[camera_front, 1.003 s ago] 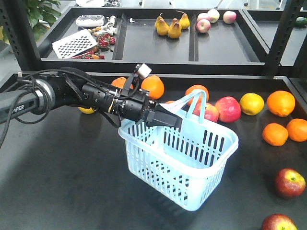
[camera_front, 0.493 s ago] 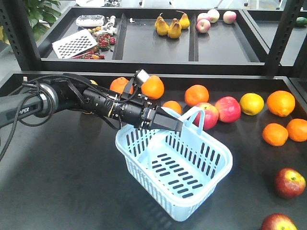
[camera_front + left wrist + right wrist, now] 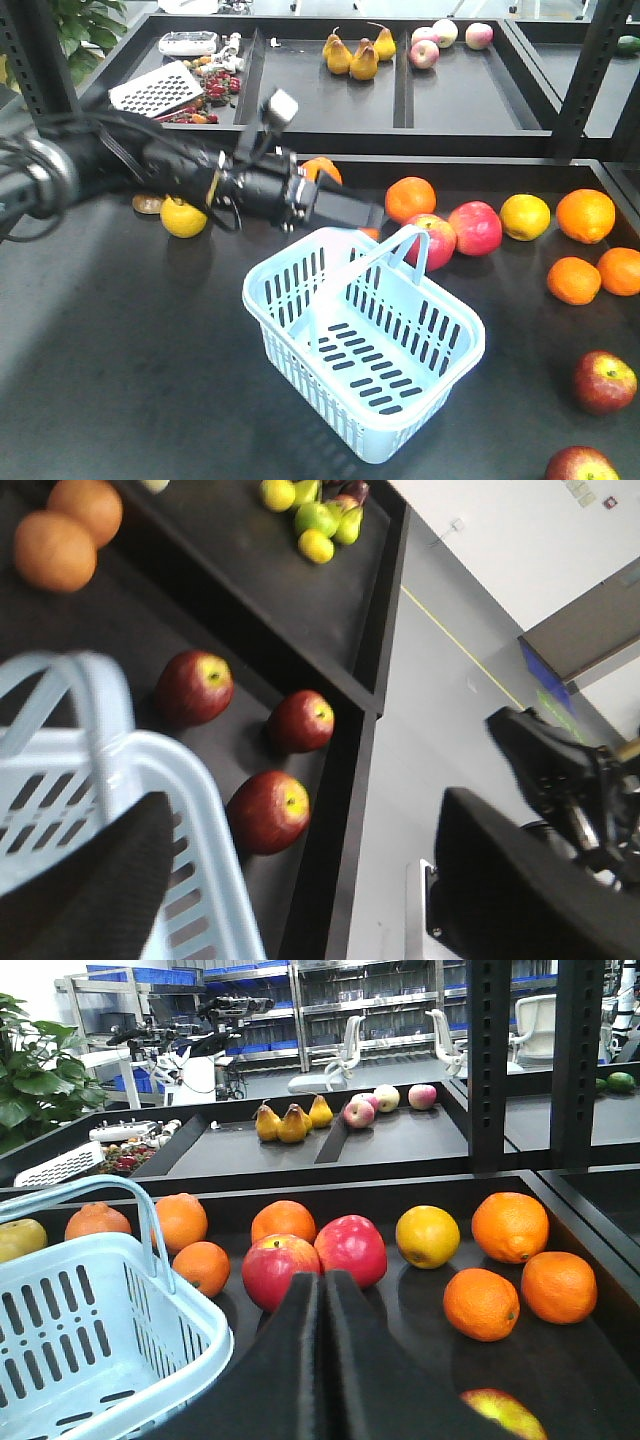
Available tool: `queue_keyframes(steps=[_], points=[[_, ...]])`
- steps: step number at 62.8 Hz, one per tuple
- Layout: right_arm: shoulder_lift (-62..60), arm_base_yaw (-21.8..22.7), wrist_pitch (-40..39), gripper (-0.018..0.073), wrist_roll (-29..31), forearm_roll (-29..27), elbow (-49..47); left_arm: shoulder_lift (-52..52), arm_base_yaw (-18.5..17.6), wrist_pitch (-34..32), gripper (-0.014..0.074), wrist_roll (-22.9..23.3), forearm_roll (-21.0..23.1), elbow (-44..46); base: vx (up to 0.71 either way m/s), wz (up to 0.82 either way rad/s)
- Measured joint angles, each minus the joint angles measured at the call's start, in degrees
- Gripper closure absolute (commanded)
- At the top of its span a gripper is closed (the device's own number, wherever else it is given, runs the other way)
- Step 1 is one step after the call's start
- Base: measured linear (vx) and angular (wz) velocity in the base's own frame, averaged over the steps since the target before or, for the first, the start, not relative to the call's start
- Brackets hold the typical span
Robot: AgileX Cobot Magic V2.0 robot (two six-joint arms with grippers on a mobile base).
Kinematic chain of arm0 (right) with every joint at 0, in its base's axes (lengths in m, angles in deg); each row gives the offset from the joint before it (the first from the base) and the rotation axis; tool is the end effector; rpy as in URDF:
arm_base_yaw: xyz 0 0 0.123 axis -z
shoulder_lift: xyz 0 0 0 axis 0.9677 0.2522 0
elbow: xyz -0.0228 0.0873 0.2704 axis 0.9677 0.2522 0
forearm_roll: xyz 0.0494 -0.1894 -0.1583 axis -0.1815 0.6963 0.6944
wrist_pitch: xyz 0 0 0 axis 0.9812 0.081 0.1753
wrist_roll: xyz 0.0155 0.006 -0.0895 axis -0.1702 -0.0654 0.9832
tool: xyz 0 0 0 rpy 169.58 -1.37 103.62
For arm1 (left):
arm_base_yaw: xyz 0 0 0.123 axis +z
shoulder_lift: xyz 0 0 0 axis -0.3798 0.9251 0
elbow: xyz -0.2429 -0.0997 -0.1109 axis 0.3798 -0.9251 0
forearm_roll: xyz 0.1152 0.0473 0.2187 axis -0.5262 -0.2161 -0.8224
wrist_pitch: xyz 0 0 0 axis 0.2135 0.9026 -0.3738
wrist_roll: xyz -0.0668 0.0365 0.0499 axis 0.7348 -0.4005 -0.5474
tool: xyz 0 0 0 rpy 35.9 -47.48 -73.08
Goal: Pick three apples into basket with both arms
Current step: 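Open the left gripper, release the handle and lift the arm away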
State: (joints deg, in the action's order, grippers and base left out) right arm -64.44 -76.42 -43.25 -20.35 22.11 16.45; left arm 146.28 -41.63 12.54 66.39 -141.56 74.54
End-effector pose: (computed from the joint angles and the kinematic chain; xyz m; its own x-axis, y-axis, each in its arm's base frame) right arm 0.0568 -0.0001 0.1965 -0.0139 0.0668 -0.9977 -0.0053 0.9977 0.0669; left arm 0.3790 -0.2212 0.2872 -0.6798 0.2084 -0.7031 0.7330 0.1651 -0.6598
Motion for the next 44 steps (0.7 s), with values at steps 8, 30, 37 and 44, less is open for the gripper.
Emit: queue_keyframes(steps=[8,30,37,44], points=[[0.0,0.0,0.0,0.0568,0.0,0.0,0.0,-5.9,0.7,-0.4,0.0372,0.0,0.0,0.0,0.00,0.00],[0.0,0.0,0.0,0.0568,0.0,0.0,0.0,-25.2,2.2,-1.5,0.0604,-0.1,0.0,-6.2,0.00,0.00],[0.0,0.0,0.0,0.0568,0.0,0.0,0.0,-32.6,2.3,-1.5,0.0604,-3.1,0.0,-15.9,0.00,0.00],[0.0,0.0,0.0,0.0568,0.0,0.0,0.0,-39.0,2.3,-1.4,0.0604,-7.8,0.0,-27.3,0.00,0.00]])
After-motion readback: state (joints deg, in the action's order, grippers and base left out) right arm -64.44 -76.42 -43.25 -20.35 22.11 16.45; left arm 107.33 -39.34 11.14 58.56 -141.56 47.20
